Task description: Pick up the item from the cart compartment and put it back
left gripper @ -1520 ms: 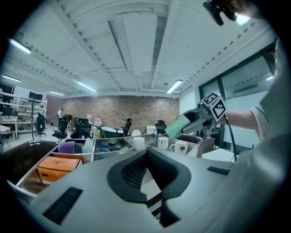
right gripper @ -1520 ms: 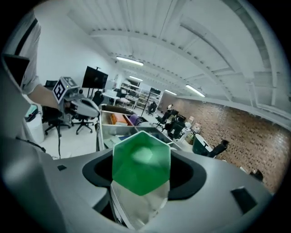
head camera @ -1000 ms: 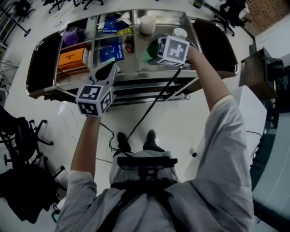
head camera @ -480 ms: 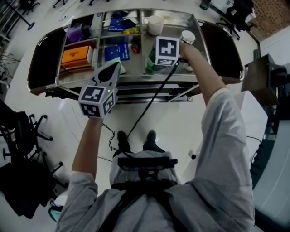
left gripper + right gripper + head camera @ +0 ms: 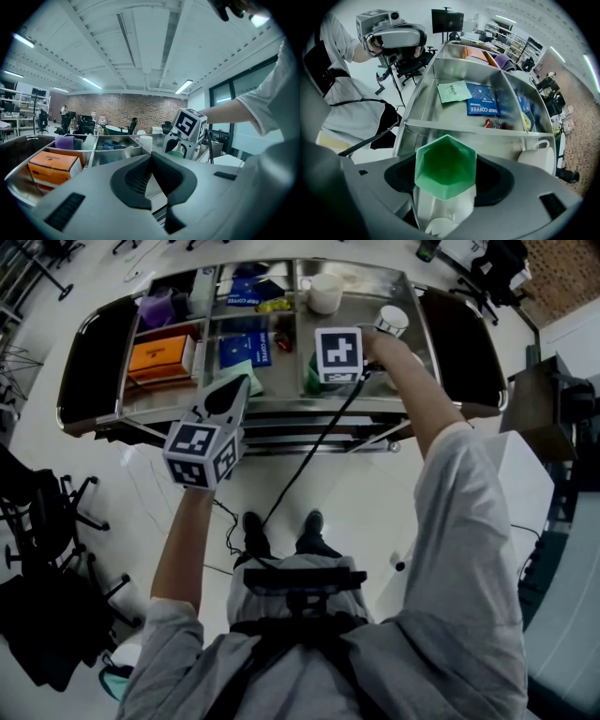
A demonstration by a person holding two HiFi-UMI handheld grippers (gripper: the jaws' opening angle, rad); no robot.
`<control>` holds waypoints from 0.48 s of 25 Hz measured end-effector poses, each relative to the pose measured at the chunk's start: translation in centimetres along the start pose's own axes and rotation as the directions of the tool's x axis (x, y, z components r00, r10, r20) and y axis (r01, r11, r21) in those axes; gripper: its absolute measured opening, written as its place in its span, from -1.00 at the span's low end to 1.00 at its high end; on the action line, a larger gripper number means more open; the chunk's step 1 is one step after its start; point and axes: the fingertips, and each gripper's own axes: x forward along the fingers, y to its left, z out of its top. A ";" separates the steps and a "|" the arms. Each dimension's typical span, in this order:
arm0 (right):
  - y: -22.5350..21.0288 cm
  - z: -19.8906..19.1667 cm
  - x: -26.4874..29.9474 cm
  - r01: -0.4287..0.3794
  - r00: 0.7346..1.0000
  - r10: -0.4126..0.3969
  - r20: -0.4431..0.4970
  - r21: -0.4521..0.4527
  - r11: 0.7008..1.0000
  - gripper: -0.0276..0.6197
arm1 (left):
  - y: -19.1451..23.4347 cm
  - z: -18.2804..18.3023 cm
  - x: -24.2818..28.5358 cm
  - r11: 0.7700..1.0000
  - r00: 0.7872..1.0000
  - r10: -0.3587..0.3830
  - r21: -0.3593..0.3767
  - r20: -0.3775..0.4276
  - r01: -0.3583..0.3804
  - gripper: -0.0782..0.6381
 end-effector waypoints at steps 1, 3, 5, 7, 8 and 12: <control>0.1 -0.1 0.1 -0.009 1.000 0.009 -0.002 0.009 1.000 0.12 | 0.1 0.0 0.0 1.000 1.000 0.000 -0.005 0.001 0.000 -0.78; 0.0 0.3 0.1 -0.009 1.000 0.009 0.026 0.014 1.000 0.12 | 0.2 -0.1 0.0 1.000 1.000 0.002 -0.011 0.002 -0.002 -0.78; -0.1 -0.1 0.2 -0.020 1.000 0.020 0.022 0.038 0.999 0.13 | 0.3 -0.3 0.1 1.000 1.000 0.002 -0.013 0.001 -0.002 -0.78; 0.0 -0.5 0.3 -0.037 0.999 0.037 0.014 0.067 0.997 0.15 | 0.3 -0.4 0.1 1.000 1.000 0.003 -0.014 -0.001 -0.003 -0.78; -0.1 -0.4 0.3 -0.041 0.999 0.039 0.024 0.070 0.997 0.17 | 0.3 -0.4 0.1 1.000 1.000 0.003 -0.015 -0.002 -0.003 -0.78; 0.5 -0.9 0.1 -0.087 0.996 0.085 0.015 0.111 0.990 0.36 | 0.4 -0.5 0.1 1.000 1.000 0.003 -0.017 -0.002 -0.003 -0.78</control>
